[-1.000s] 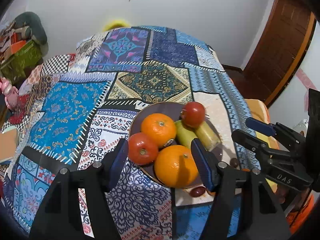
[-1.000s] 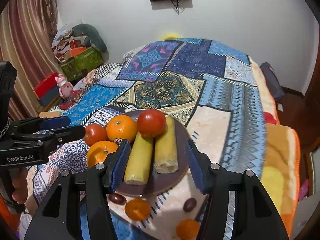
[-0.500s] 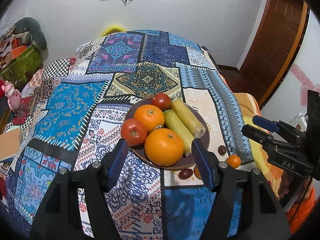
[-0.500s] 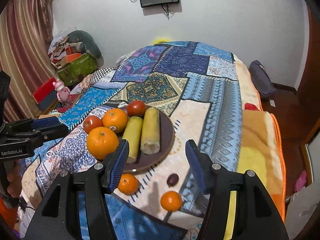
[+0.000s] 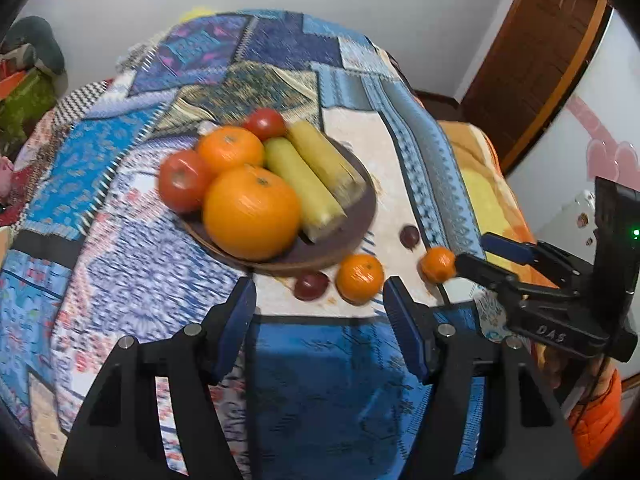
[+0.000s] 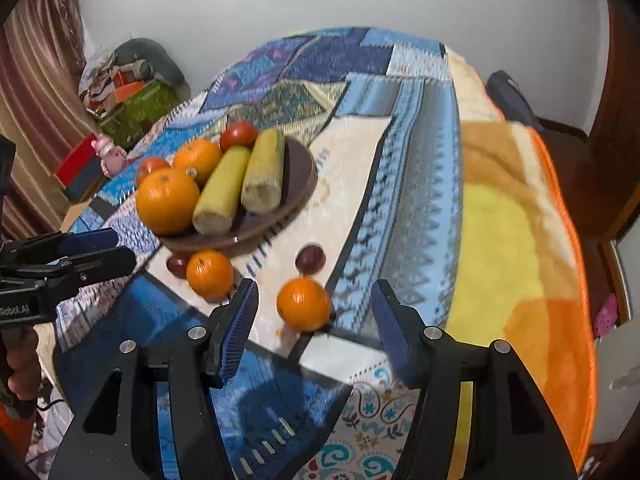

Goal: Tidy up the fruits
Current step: 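Grasp a small mandarin with the right tool while the left tool grasps another mandarin, then lift both mandarins and carry them over the purple plate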

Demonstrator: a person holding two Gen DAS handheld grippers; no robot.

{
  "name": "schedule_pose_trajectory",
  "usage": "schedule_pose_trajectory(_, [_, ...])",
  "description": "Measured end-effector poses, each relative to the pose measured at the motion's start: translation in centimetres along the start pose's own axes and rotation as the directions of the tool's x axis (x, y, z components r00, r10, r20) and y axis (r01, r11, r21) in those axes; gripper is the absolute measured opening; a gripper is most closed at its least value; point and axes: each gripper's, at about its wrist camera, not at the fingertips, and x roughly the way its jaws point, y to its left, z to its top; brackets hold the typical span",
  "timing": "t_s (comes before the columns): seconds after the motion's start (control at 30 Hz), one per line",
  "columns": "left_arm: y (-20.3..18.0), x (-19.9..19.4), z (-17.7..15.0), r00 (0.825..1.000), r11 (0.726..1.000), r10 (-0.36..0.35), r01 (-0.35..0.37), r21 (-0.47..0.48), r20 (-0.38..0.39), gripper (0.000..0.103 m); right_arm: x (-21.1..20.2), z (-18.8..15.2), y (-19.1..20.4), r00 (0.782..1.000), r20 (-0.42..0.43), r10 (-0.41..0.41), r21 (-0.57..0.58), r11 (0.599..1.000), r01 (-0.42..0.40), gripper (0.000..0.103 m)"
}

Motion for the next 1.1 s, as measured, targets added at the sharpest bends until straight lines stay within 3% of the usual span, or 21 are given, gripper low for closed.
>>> schedule_pose_trajectory(0.27, [-1.8, 2.2, -0.1, 1.0, 0.999, -0.003, 0.004, 0.035, -0.027, 0.066, 2.1, -0.7, -0.1, 0.999, -0.035, 0.025, 0.009, 1.0, -0.024, 0.055])
schedule_pose_trajectory(0.33, [-2.0, 2.6, 0.1, 0.999, 0.999, -0.017, 0.017, 0.028, -0.029, 0.065, 2.6, -0.7, -0.2, 0.998, -0.046, 0.033, 0.015, 0.999, -0.033, 0.049])
schedule_pose_trajectory(0.43, [-2.3, 3.2, 0.4, 0.999, 0.999, -0.018, 0.019, 0.042, -0.035, 0.057, 3.0, -0.9, 0.0, 0.998, -0.055, 0.043, 0.008, 0.999, -0.043, 0.035])
schedule_pose_trajectory(0.6, [-3.2, 4.3, 0.5, 0.998, 0.997, -0.027, 0.031, 0.071, -0.061, 0.036, 2.4, -0.9, -0.3, 0.998, -0.029, 0.047, 0.017, 0.999, -0.047, 0.032])
schedule_pose_trajectory(1.1, [-3.5, 6.6, 1.0, 0.994, 0.998, 0.015, -0.008, 0.066, -0.108, 0.035, 0.5, -0.1, -1.0, 0.996, 0.04, 0.083, 0.052, 0.995, -0.085, 0.032])
